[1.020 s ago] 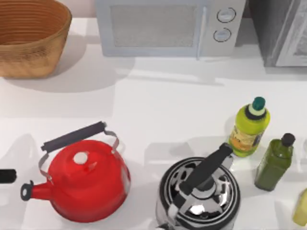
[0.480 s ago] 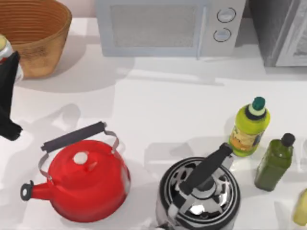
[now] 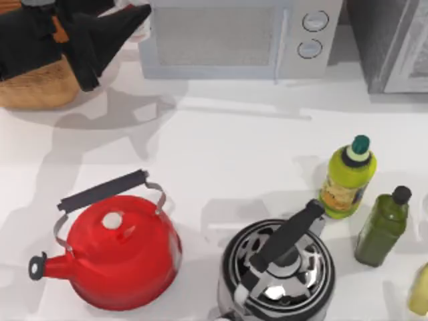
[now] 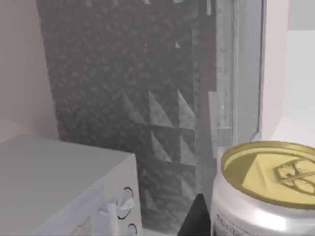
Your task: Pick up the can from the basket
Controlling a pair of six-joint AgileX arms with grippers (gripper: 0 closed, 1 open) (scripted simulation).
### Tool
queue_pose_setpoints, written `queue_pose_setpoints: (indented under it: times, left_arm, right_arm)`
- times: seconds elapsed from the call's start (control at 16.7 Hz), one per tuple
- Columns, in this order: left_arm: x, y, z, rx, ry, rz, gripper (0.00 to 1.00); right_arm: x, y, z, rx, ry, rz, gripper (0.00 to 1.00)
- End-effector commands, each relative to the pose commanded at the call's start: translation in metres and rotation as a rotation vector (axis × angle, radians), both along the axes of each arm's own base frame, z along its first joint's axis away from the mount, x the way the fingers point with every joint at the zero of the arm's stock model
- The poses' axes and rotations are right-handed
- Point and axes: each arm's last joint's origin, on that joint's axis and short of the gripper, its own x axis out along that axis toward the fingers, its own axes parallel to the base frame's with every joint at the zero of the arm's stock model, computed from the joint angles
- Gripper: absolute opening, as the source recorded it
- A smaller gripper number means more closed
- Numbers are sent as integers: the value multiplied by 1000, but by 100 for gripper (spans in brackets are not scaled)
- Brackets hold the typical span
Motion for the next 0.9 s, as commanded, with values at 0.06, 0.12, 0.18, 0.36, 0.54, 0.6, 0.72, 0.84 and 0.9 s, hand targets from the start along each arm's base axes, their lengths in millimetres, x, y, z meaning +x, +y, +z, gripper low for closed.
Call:
queue_pose_setpoints:
  times: [0.06, 0.12, 0.18, 0.36, 0.54, 0.6, 0.72, 0.84, 0.9]
  left_arm:
    - [22, -7, -18, 8, 9, -67, 0]
    - [42, -14, -39, 15, 19, -130, 0]
    - [59, -21, -63, 22, 29, -188, 0]
    - [91, -42, -139, 36, 54, -329, 0]
    - [100, -60, -202, 45, 65, -413, 0]
    - [99, -64, -218, 47, 67, -431, 0]
    - [96, -72, -241, 50, 73, -456, 0]
    - [93, -77, -251, 51, 78, -467, 0]
    - [93, -77, -251, 51, 78, -467, 0]
  right_arm:
    - [0, 0, 0, 0, 0, 0, 100]
    - [0, 0, 0, 0, 0, 0, 100]
    - [0, 0, 0, 0, 0, 0, 100]
    - [0, 0, 0, 0, 0, 0, 100]
    - [0, 0, 0, 0, 0, 0, 100]
    - [0, 0, 0, 0, 0, 0, 100]
    - [0, 0, 0, 0, 0, 0, 100]
    - [0, 0, 0, 0, 0, 0, 100]
    - [0, 0, 0, 0, 0, 0, 100]
